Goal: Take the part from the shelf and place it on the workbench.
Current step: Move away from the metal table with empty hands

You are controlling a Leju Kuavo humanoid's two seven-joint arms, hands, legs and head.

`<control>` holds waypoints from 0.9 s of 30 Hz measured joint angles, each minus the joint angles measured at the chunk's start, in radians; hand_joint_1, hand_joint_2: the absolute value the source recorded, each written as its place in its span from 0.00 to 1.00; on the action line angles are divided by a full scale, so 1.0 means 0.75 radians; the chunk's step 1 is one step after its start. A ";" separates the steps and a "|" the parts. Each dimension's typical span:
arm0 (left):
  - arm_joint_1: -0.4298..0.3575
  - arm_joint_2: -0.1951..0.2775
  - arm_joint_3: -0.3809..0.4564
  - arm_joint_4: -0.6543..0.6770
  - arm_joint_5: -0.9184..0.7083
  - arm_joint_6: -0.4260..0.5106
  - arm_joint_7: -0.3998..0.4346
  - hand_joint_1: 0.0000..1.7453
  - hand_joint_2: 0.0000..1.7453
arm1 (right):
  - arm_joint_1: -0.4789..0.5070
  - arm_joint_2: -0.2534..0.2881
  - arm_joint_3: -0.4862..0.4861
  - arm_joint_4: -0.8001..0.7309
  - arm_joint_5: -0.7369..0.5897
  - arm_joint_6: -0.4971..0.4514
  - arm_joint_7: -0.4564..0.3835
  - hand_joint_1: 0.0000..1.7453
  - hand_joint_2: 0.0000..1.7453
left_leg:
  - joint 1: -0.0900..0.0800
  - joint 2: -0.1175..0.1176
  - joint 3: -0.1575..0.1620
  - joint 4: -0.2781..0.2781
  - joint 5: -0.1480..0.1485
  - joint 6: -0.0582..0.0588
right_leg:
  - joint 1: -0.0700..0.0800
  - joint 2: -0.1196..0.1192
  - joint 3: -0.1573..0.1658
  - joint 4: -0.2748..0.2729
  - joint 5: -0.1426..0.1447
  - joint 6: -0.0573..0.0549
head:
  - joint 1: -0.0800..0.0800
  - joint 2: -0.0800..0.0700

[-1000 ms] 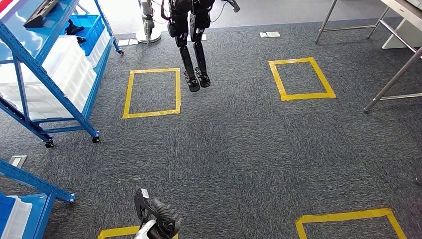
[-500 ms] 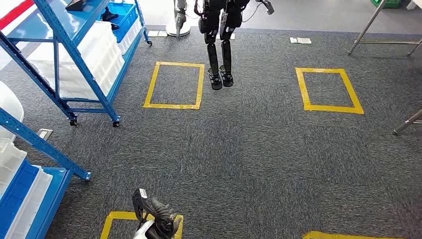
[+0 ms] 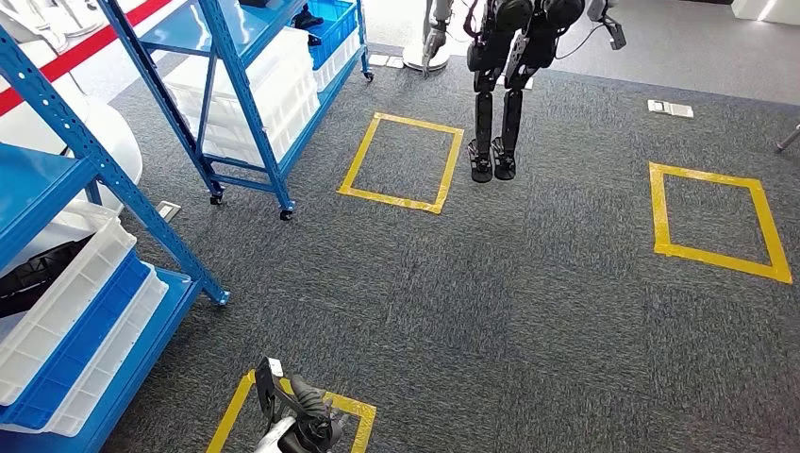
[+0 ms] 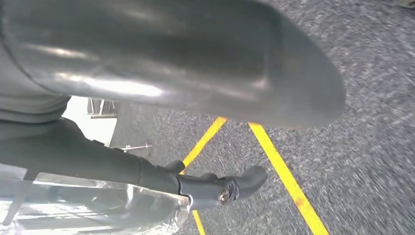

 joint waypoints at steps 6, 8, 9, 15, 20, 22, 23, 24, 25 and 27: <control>0.001 0.005 0.000 0.000 0.000 0.000 0.004 0.00 0.00 | 0.002 -0.001 0.000 0.000 0.002 0.000 0.003 0.00 0.00 | 0.006 0.166 -0.126 0.252 -0.141 -0.027 | 0.009 -0.089 0.002 -0.003 0.007 -0.061 | -0.019 0.000; 0.004 0.005 0.000 0.000 0.001 0.000 0.004 0.00 0.00 | 0.006 -0.002 0.000 0.000 0.001 0.000 0.003 0.00 0.00 | 0.008 0.181 -0.194 0.389 -0.189 -0.029 | 0.016 -0.130 0.001 -0.003 0.003 -0.066 | -0.020 0.000; 0.005 0.005 0.000 0.000 0.001 0.000 0.005 0.00 0.00 | 0.006 -0.003 0.000 0.000 0.001 0.000 0.003 0.00 0.00 | 0.008 0.184 -0.193 0.389 -0.176 -0.027 | 0.019 -0.150 0.001 -0.003 0.002 -0.067 | -0.020 0.000; 0.001 0.005 -0.001 -0.002 0.001 -0.009 0.012 0.00 0.00 | -0.001 0.000 0.000 0.000 0.000 0.000 0.005 0.00 0.00 | -0.024 0.305 0.012 0.017 -0.044 0.012 | 0.035 -0.239 0.017 -0.005 -0.012 -0.056 | -0.018 0.000; 0.001 0.003 -0.005 -0.004 0.002 -0.011 0.019 0.00 0.00 | -0.002 0.001 0.000 -0.001 -0.002 0.000 0.006 0.00 0.00 | -0.005 0.209 0.029 -0.025 -0.009 0.040 | 0.030 -0.140 -0.024 0.108 -0.080 -0.040 | -0.014 0.000; 0.002 0.002 -0.010 -0.004 0.002 -0.012 0.020 0.00 0.00 | 0.004 -0.001 0.000 -0.001 -0.002 0.000 0.005 0.00 0.00 | -0.005 0.164 0.026 -0.026 -0.006 0.045 | 0.023 -0.083 -0.108 0.285 -0.151 -0.043 | -0.009 0.000; 0.004 0.001 -0.011 -0.004 0.003 -0.012 0.021 0.00 0.00 | 0.007 -0.003 0.000 -0.001 -0.002 0.000 0.005 0.00 0.00 | -0.004 0.139 0.026 -0.026 -0.005 0.045 | 0.021 -0.076 -0.143 0.351 -0.169 -0.038 | -0.007 0.000; 0.006 0.001 -0.011 -0.004 0.003 -0.011 0.021 0.00 0.00 | 0.009 -0.004 0.000 -0.001 -0.002 0.000 0.004 0.00 0.00 | -0.004 0.115 0.026 -0.024 -0.005 0.044 | 0.017 -0.074 -0.154 0.363 -0.162 -0.027 | -0.007 0.000; 0.007 0.001 -0.011 -0.004 0.003 -0.011 0.021 0.00 0.00 | 0.010 -0.005 0.000 -0.001 -0.002 -0.001 0.004 0.00 0.00 | -0.001 0.092 0.027 -0.022 -0.006 0.041 | 0.013 -0.071 -0.138 0.319 -0.133 -0.012 | -0.007 0.000; 0.009 0.001 -0.011 -0.004 0.004 -0.009 0.021 0.00 0.00 | 0.008 -0.006 0.000 -0.001 0.000 -0.001 0.001 0.00 0.00 | 0.005 0.051 0.026 -0.011 -0.011 0.029 | -0.001 -0.035 -0.059 0.136 -0.049 0.018 | -0.005 0.000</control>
